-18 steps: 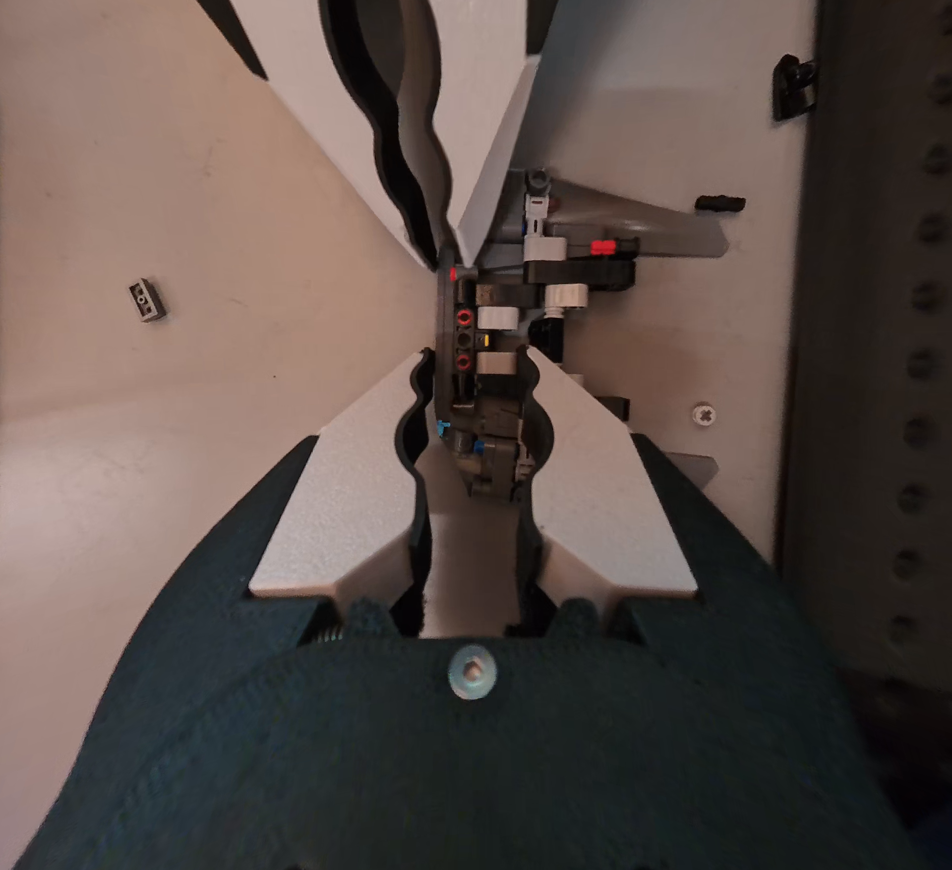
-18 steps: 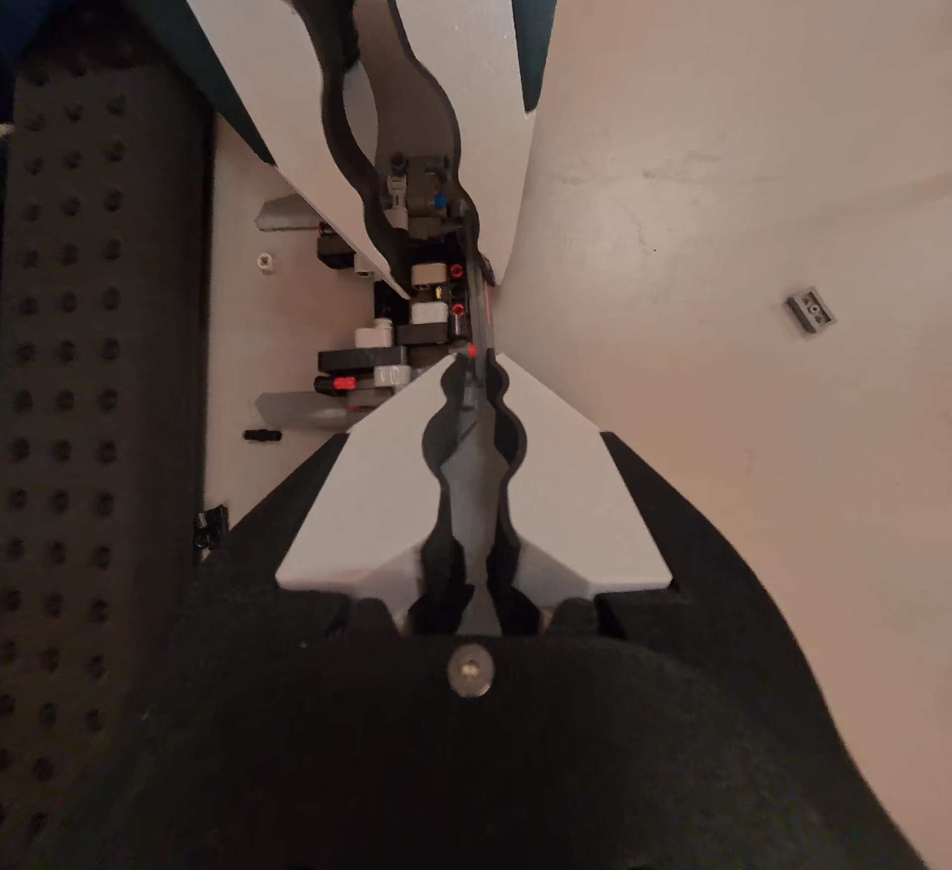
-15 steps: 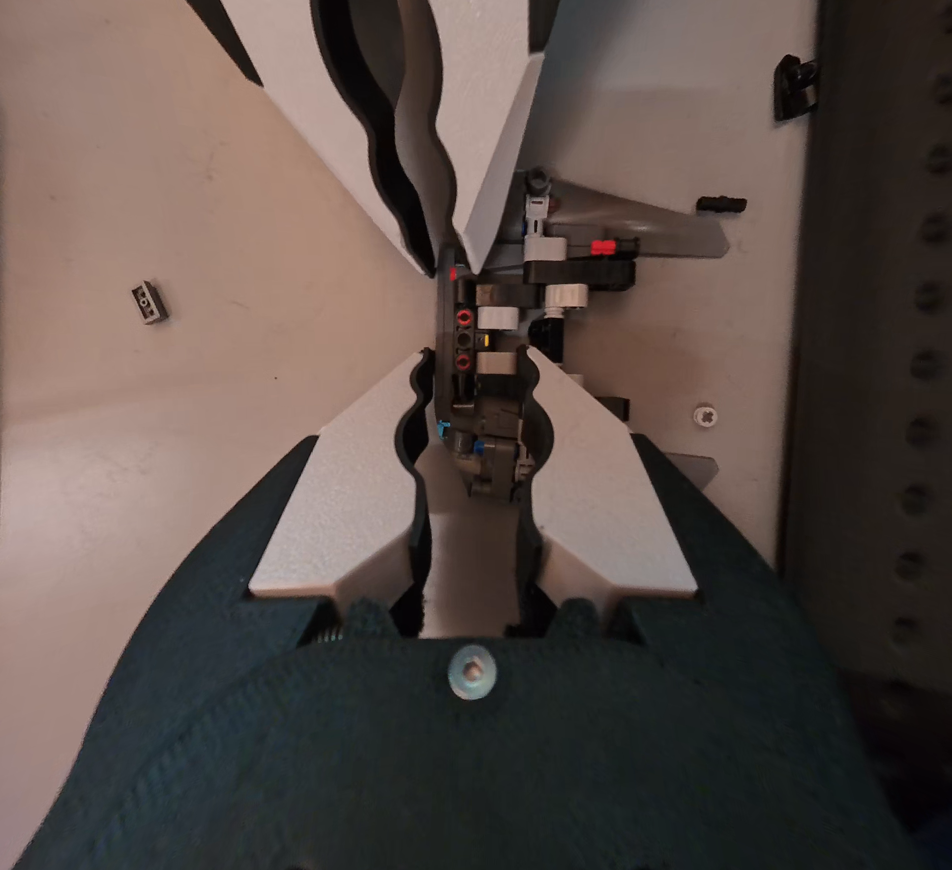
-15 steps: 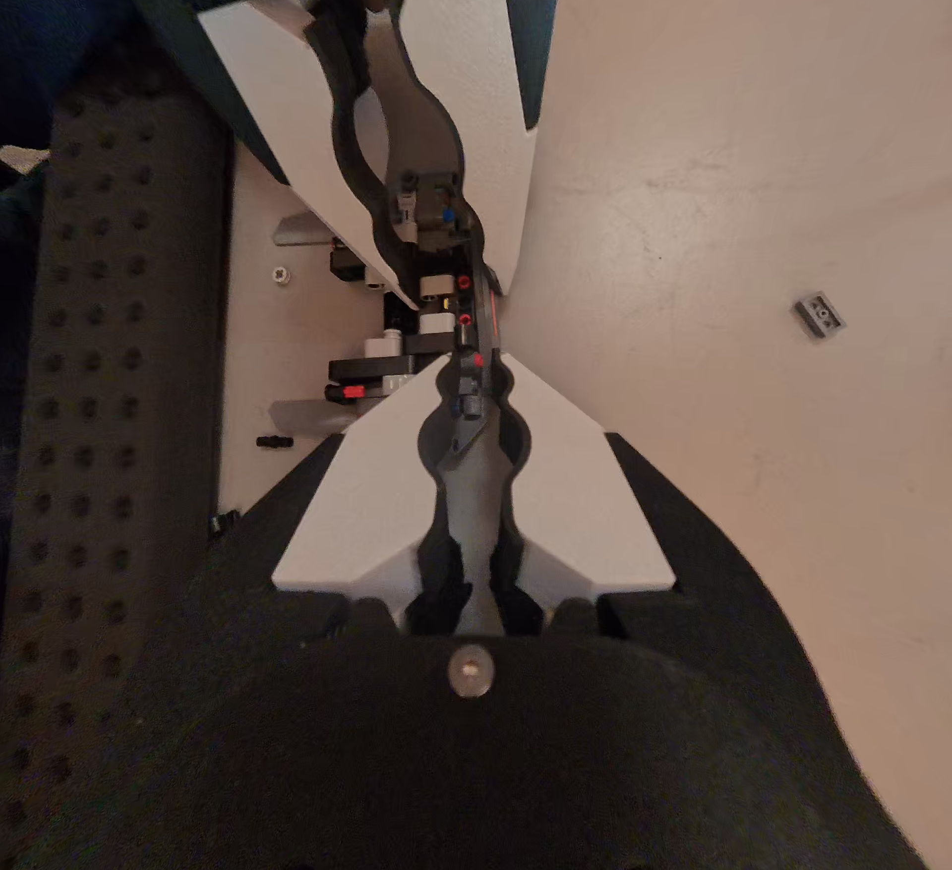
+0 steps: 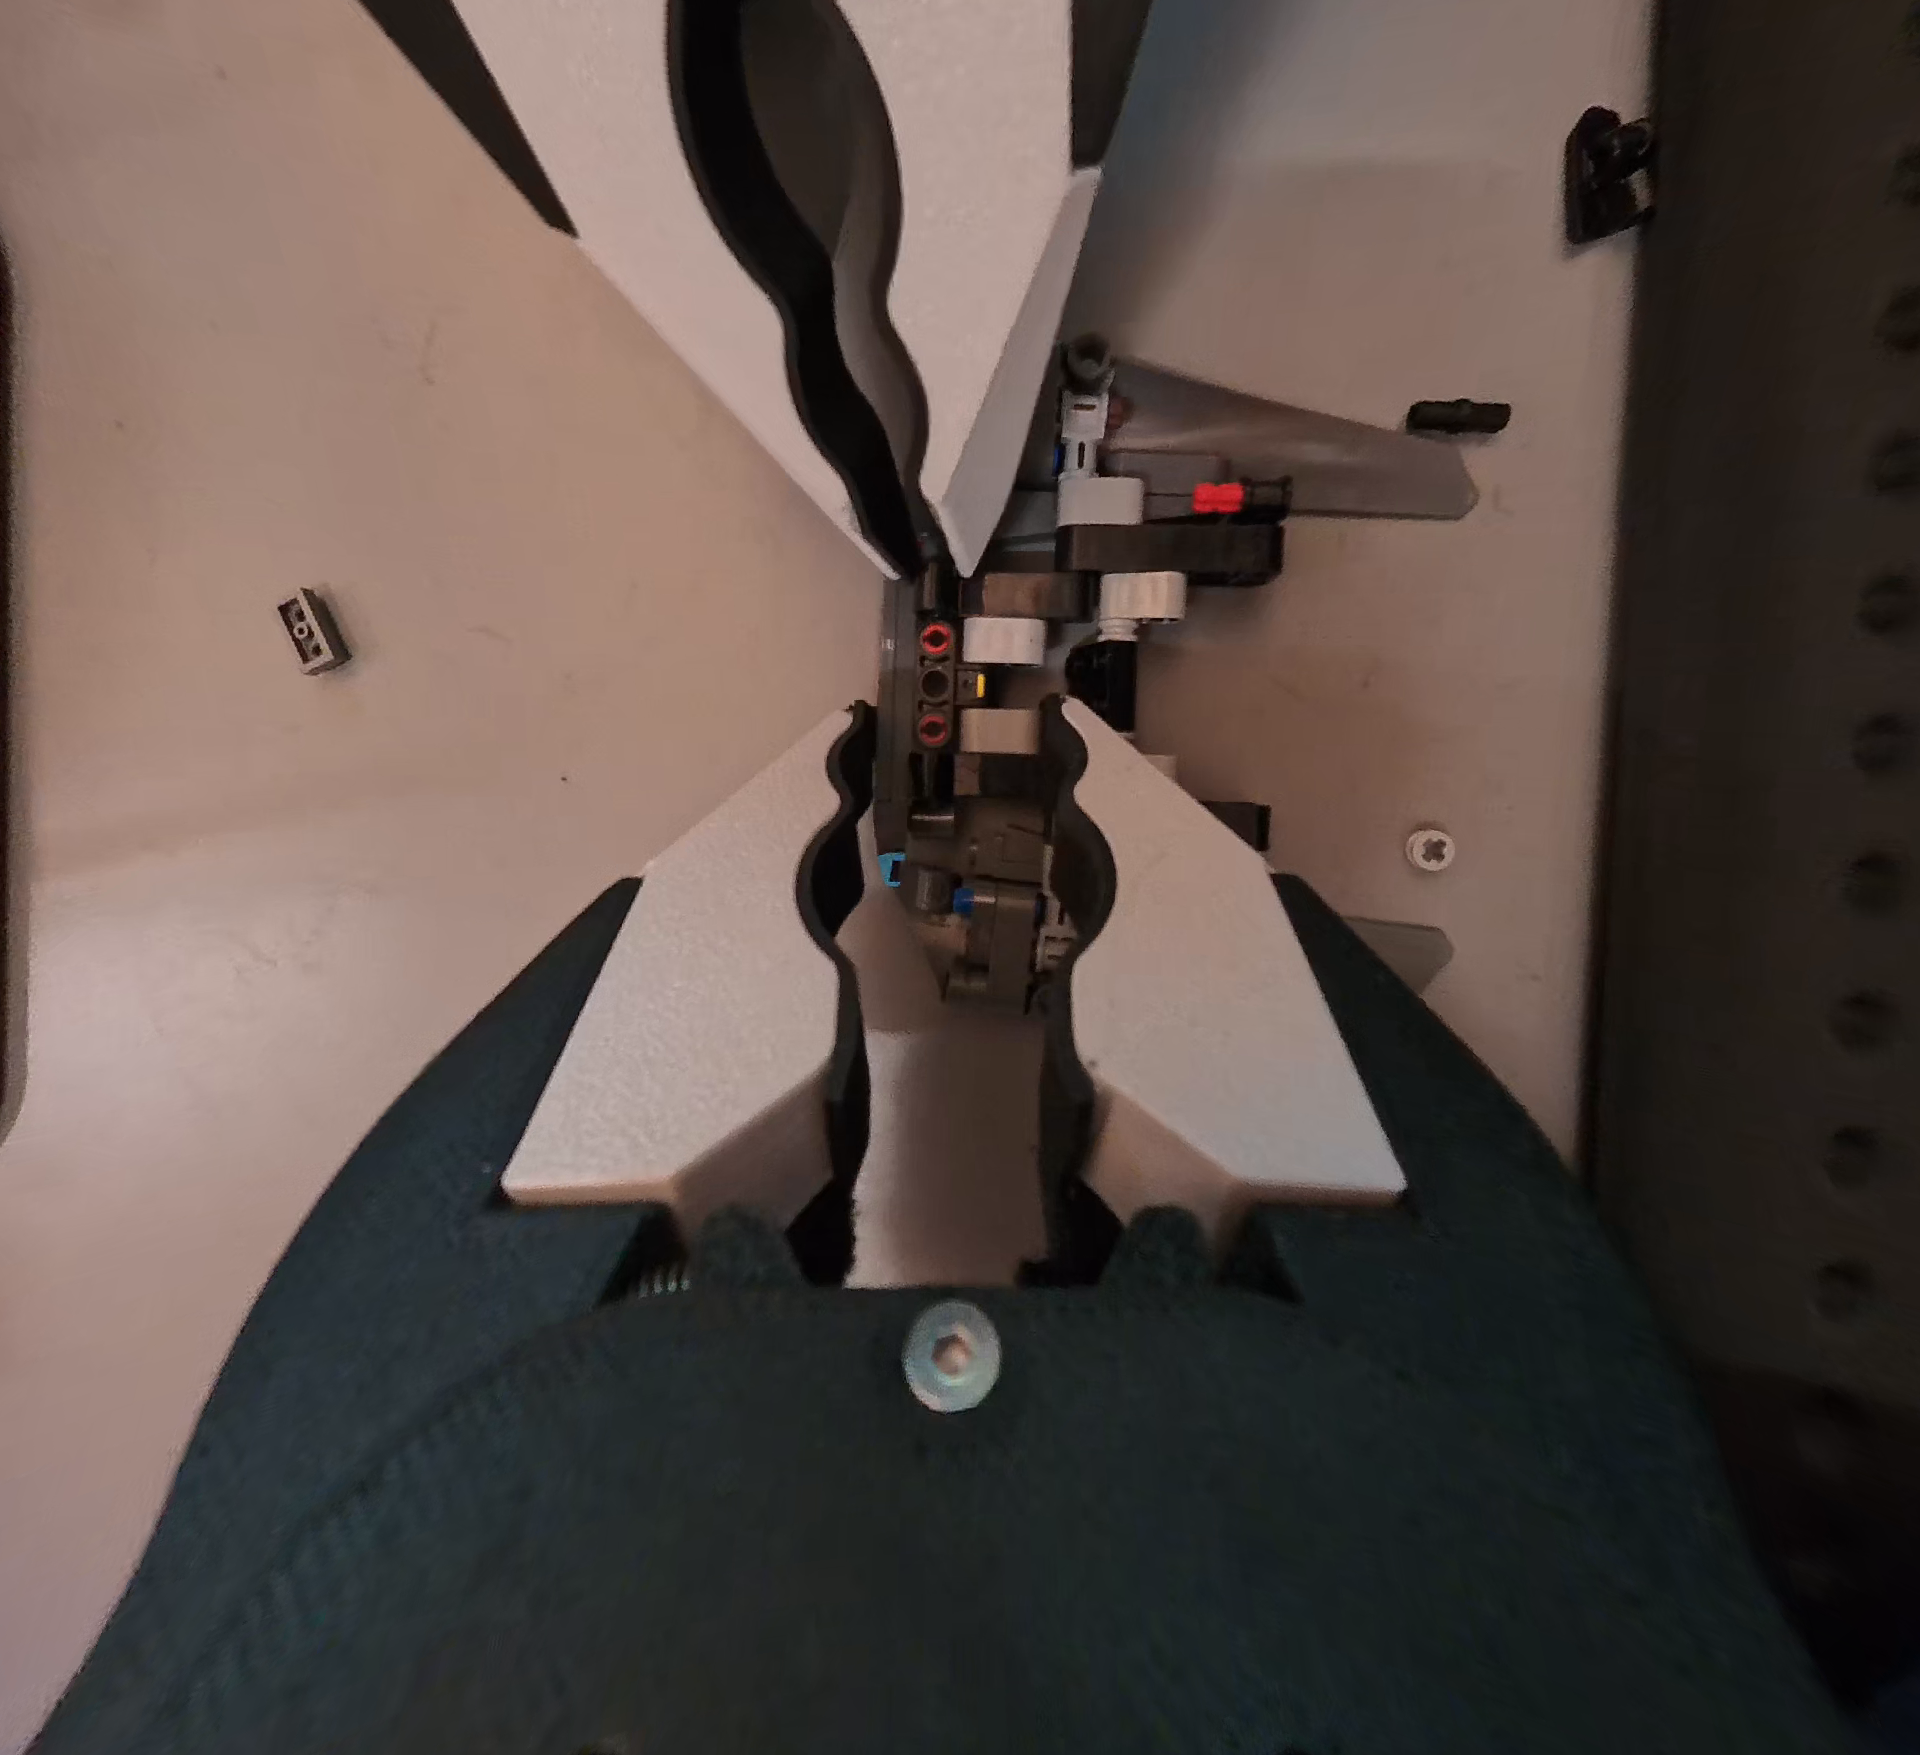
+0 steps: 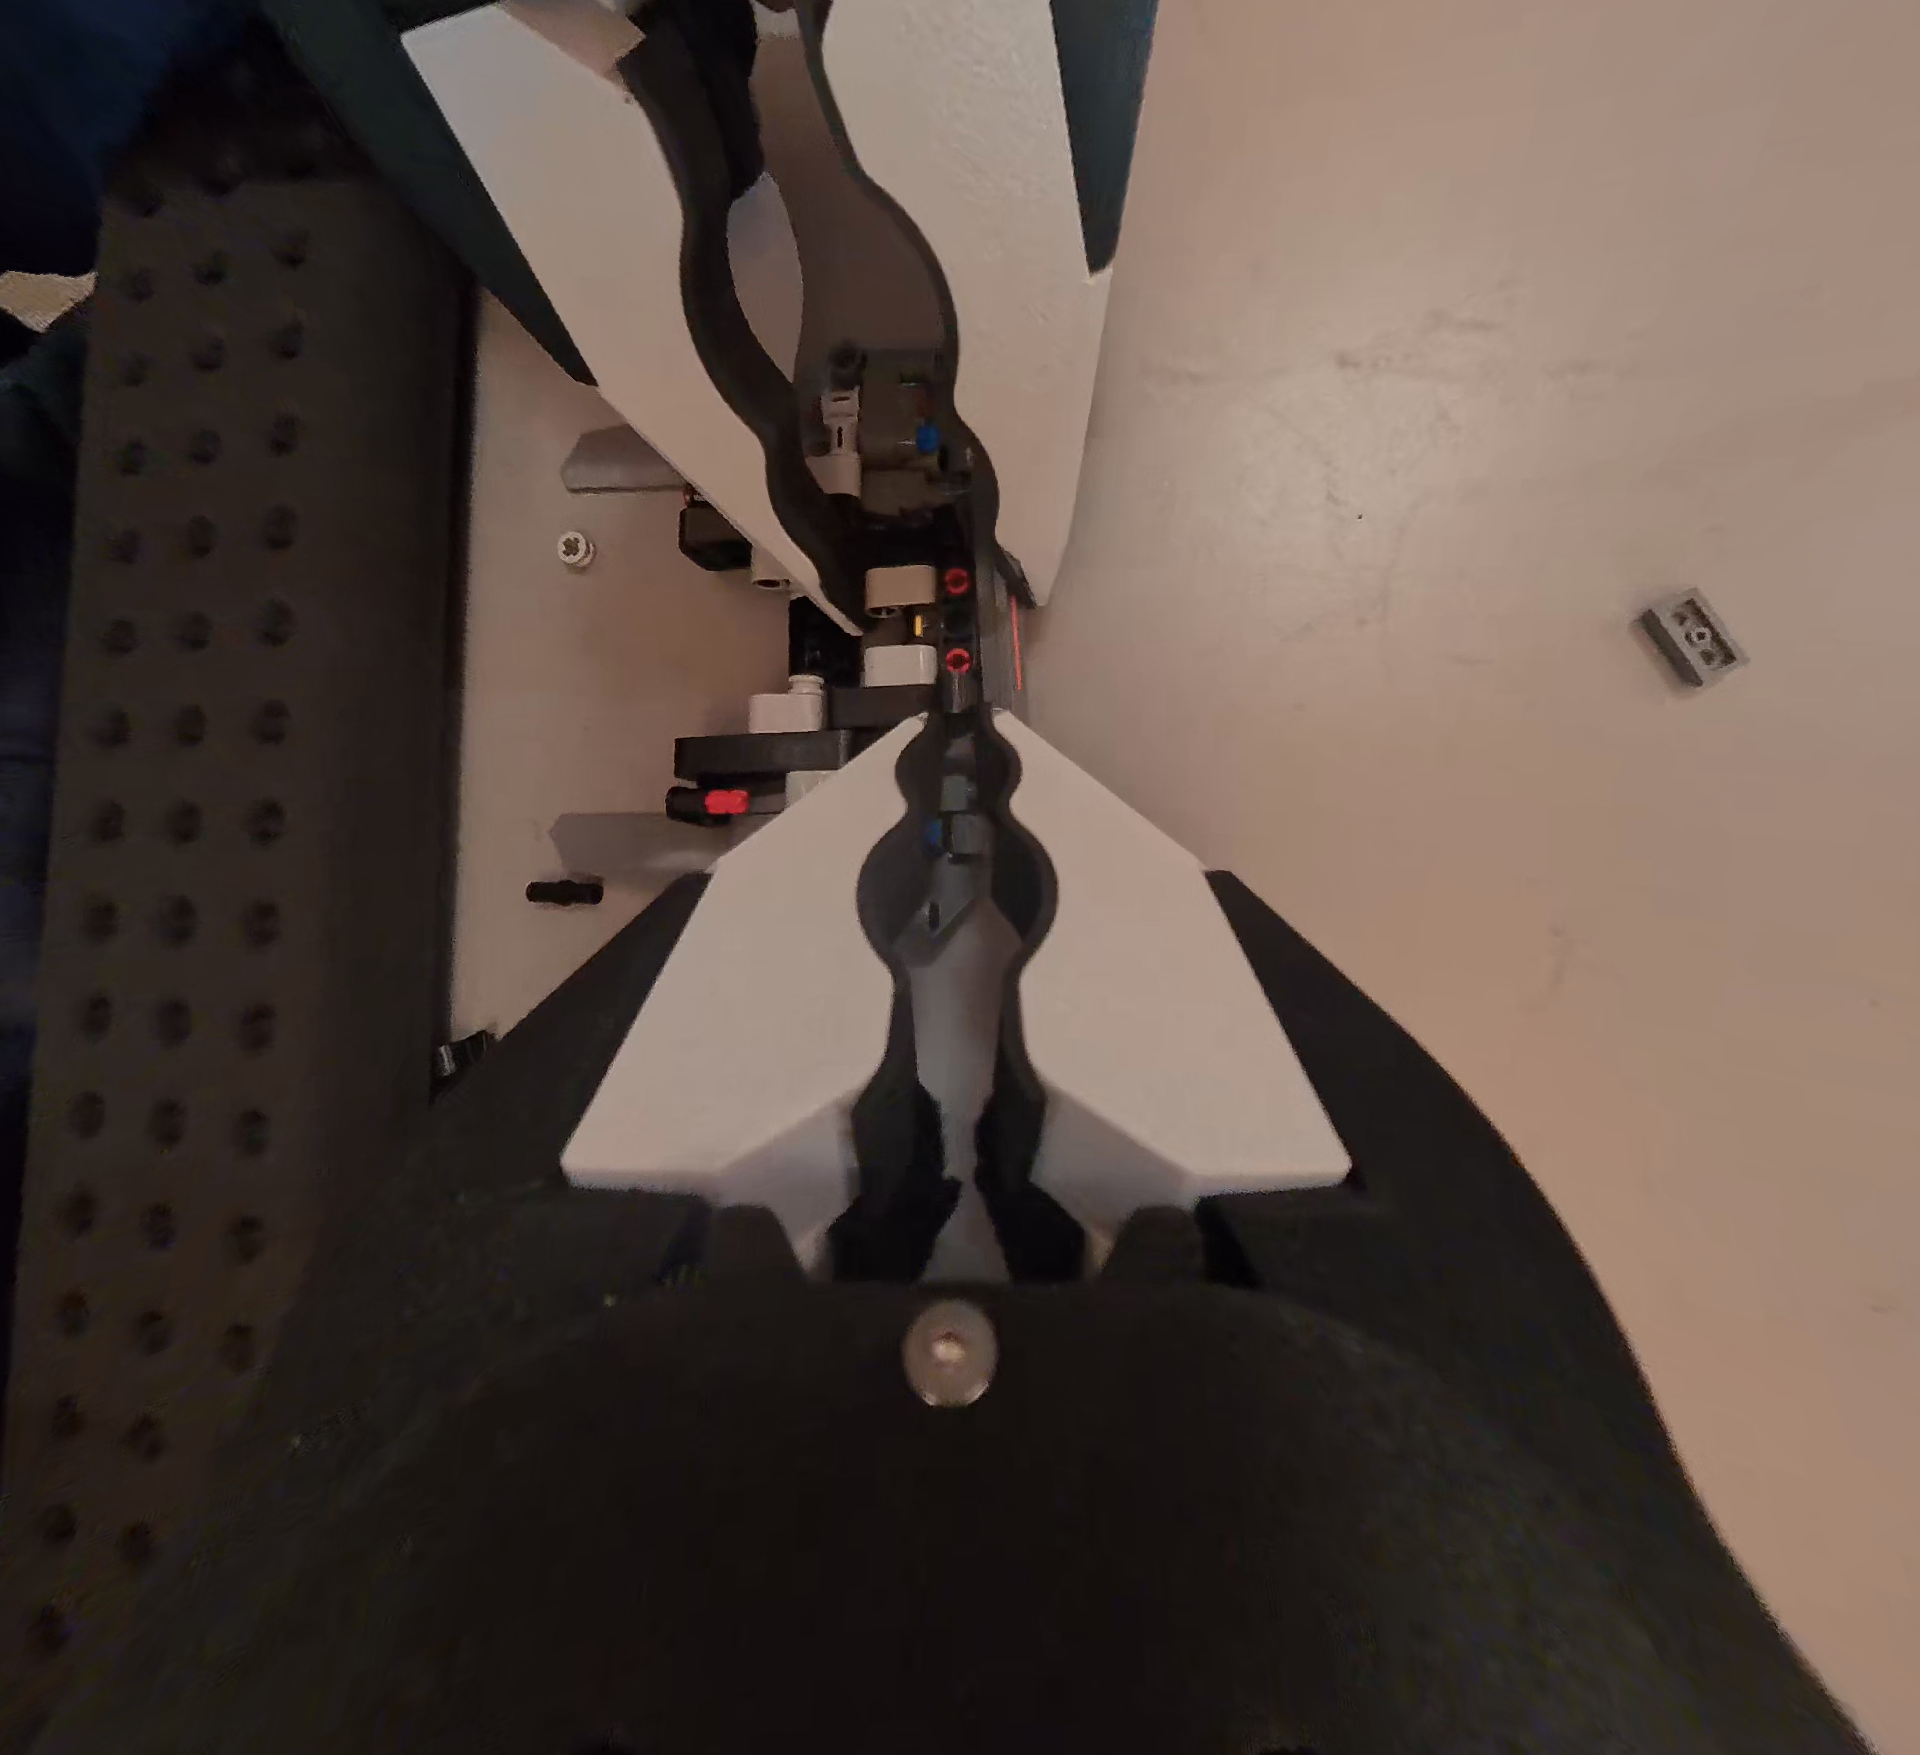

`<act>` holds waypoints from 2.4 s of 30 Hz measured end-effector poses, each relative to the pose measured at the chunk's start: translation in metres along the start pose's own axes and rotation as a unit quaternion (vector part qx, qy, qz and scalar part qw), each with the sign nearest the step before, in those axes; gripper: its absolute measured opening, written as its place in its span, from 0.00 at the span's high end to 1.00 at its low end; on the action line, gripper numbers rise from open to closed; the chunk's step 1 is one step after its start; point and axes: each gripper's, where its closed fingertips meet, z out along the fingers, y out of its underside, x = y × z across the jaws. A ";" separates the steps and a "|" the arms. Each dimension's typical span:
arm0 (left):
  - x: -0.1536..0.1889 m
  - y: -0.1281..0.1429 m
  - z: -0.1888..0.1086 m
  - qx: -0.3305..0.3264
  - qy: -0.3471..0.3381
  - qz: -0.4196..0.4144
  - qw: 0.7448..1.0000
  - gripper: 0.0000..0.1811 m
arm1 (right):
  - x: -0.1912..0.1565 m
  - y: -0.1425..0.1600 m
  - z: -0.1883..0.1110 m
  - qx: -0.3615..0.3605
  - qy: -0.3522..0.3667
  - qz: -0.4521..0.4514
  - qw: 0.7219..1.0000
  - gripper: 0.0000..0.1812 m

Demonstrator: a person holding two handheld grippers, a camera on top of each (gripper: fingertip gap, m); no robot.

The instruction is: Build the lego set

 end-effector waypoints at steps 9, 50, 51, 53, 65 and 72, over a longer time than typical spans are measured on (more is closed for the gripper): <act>0.001 0.000 0.001 0.015 0.019 -0.018 1.000 0.83 | 0.000 0.000 0.001 0.004 -0.007 0.015 1.000 0.98; 0.004 -0.003 0.003 0.038 0.045 -0.035 0.998 0.83 | 0.012 0.014 -0.007 -0.005 -0.001 0.038 0.999 0.95; 0.004 -0.003 0.003 0.039 0.045 -0.035 0.998 0.83 | 0.014 0.017 -0.006 -0.015 0.010 0.030 0.999 0.95; 0.004 -0.003 0.003 0.037 0.044 -0.034 0.998 0.83 | 0.011 0.016 -0.003 -0.018 0.010 0.019 1.000 0.94; 0.004 -0.002 0.003 0.037 0.044 -0.039 0.998 0.83 | 0.011 0.015 -0.002 -0.021 0.015 0.008 1.000 0.99; 0.004 -0.003 0.003 0.039 0.043 -0.037 0.998 0.83 | 0.008 0.008 -0.006 -0.001 0.007 0.013 1.000 1.00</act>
